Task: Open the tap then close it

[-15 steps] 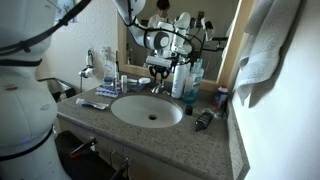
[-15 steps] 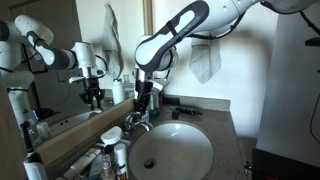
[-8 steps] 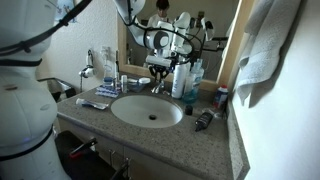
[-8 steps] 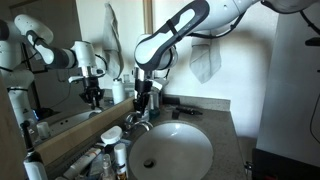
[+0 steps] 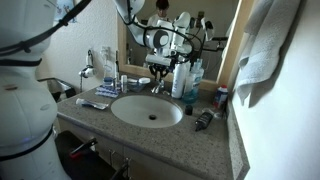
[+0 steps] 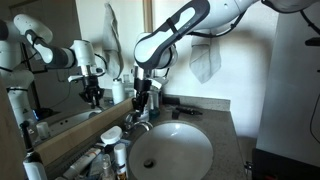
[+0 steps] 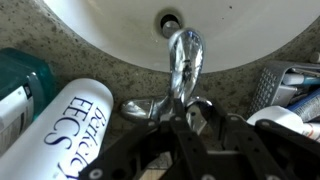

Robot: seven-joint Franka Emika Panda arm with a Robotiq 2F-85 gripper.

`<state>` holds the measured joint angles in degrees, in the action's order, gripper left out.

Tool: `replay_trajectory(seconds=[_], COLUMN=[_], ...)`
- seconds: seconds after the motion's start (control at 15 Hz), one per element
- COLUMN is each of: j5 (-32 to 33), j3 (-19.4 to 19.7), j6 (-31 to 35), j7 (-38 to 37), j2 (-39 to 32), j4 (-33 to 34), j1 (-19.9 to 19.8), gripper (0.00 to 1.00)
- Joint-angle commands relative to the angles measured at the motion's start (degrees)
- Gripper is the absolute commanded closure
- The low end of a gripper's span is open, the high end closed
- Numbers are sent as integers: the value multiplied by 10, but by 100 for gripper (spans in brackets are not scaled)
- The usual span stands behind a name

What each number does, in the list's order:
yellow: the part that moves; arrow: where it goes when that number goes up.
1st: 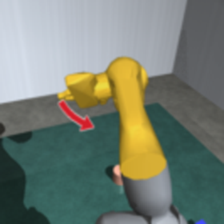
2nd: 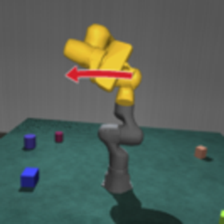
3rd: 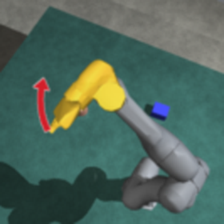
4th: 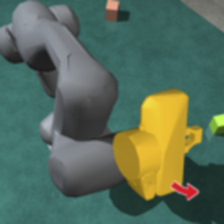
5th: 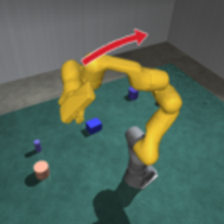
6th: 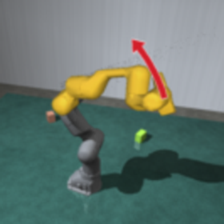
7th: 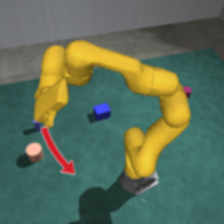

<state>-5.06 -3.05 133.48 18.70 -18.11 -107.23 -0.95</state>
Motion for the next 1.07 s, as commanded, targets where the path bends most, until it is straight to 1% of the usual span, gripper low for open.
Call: replay_trajectory(seconds=[0.0, 0.33, 1.0], j5=[-13, -18, -16], j3=[-11, -15, -16], j6=[13, 28, 21], j7=[-1, 0, 0], j2=[26, 32, 33], j4=[5, 9, 1], j1=[-3, -1, -2], gripper=[91, 91, 92])
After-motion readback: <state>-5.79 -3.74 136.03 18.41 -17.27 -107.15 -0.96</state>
